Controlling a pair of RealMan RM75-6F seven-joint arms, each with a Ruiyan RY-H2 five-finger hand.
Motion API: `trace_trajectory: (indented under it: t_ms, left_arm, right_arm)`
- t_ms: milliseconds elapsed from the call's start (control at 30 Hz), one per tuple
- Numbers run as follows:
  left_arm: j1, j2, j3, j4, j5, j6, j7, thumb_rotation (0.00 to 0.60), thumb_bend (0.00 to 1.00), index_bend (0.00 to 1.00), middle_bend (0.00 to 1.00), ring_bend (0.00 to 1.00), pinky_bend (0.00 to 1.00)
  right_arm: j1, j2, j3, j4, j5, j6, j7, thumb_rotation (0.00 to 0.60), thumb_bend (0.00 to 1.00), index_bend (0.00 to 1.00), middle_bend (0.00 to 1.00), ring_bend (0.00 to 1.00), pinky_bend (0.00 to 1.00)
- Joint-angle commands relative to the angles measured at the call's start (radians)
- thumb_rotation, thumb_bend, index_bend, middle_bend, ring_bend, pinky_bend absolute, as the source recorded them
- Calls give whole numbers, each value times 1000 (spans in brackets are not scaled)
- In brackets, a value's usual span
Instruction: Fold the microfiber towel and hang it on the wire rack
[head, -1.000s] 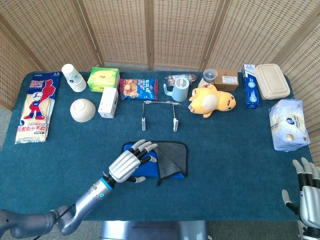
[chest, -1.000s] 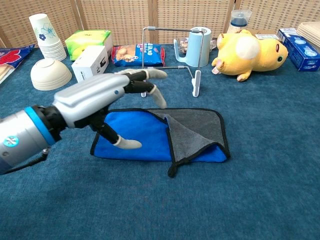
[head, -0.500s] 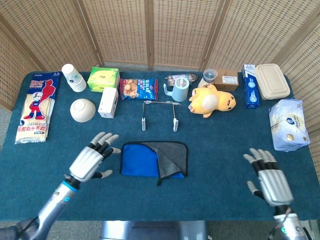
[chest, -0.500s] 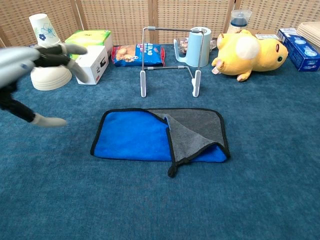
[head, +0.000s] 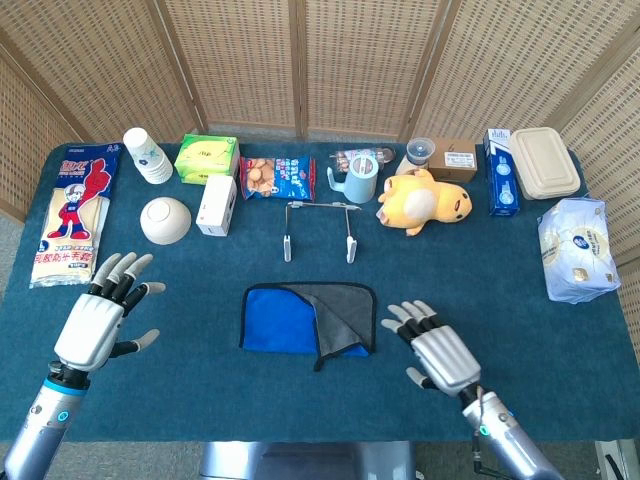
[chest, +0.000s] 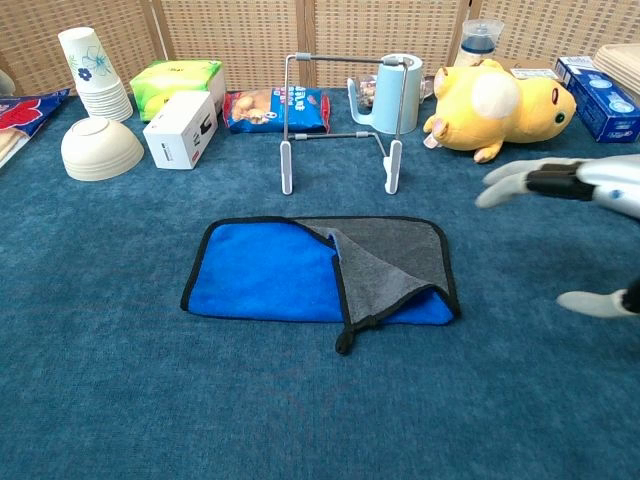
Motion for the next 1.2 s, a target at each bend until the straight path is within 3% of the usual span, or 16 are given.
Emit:
trace_trajectory:
  t_ms: [33,667,1200]
  left_arm:
    - [9,-3,-9,10,-4,0,-21,600,240,324,107,0,0]
    - [32,-47,-60,79,-32,-24,-98,600,240,337,112,0,0]
    - [46,-41,-81,84,-39,-45,-118,600,240,338,110,0,0]
  right_arm:
    - [43,-39,12,-12,35,-47,-40,600,262,161,74,0,0]
    - [192,-293,56,146,125,-81,-168,600,314,157,63,0,0]
    - [252,-415,16,328,101,-76,-151,600,323,161,62,0,0]
